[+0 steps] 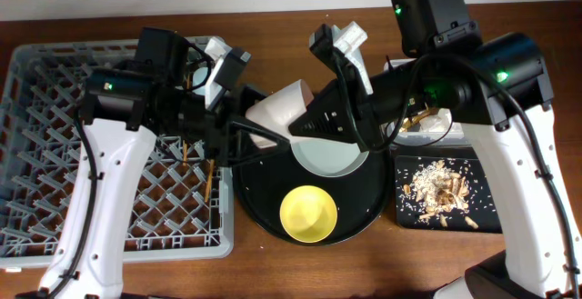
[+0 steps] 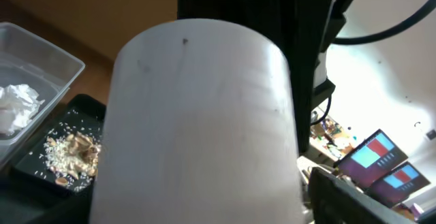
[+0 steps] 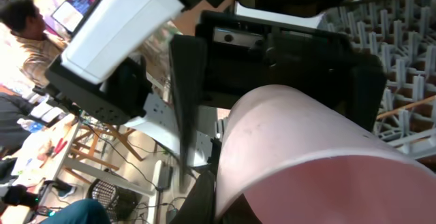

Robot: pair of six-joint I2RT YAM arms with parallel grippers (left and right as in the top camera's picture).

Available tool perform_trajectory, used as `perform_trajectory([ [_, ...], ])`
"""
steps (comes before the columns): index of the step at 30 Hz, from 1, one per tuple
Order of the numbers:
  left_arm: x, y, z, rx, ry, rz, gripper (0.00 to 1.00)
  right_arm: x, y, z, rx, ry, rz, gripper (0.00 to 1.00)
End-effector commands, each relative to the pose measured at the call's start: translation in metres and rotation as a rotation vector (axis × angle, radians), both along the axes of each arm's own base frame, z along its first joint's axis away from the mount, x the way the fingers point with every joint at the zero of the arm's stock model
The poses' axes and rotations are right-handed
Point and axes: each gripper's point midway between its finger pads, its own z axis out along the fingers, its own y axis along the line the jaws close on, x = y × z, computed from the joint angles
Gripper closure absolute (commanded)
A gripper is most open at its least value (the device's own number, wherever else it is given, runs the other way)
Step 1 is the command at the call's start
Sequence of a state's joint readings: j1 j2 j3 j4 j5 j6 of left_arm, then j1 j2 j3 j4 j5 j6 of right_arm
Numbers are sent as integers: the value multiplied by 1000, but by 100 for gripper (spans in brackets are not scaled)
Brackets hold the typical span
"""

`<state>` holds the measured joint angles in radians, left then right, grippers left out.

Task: Sort waste into correct bins and load items into the dishwasher rack
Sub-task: 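Pass the pink cup from the right gripper to the left gripper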

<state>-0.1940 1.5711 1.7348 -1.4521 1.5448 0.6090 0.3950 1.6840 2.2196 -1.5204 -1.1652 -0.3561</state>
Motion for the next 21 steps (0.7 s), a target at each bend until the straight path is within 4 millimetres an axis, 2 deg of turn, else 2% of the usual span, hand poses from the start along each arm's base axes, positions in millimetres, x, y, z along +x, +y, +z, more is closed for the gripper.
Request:
perform_trajectory([
  [1,-2,0,5,-28,-8,-10,29,3,1,-2,-14,-30,-6,96],
  [2,-2,0,5,-28,-8,-10,33,4,1,-2,-11,-36,-6,95],
  [4,-2,0,5,-28,-8,-10,52,5,1,-1,-10,-39,-7,95],
  [5,-2,0,5,-27,-8,-10,58,5,1,-1,-10,-39,-7,91],
  [6,-2,0,4,-27,-8,-9,60,5,1,-1,-10,-38,-7,73],
  [7,-1,1,3,-20,-10,-4,61,5,0,-1,-9,-39,-10,62],
  [8,1,2,0,-4,-12,7,65,10,-5,0,-8,-39,-32,58],
  [10,6,6,-5,29,-7,32,69,17,-17,5,8,-35,-71,56],
  [13,10,12,-5,31,8,58,69,28,-31,9,28,-31,-117,60],
  [14,10,13,-5,31,9,59,69,29,-32,9,27,-30,-122,71],
  [15,10,13,-5,30,9,58,74,30,-32,8,24,-30,-123,87],
  [16,10,13,-5,31,10,58,82,33,-32,5,9,-34,-134,96],
  [19,9,13,-3,17,16,54,82,40,-33,-5,-31,-26,-157,96],
  [21,9,13,-3,17,15,55,82,37,-26,-15,-45,1,-131,96],
])
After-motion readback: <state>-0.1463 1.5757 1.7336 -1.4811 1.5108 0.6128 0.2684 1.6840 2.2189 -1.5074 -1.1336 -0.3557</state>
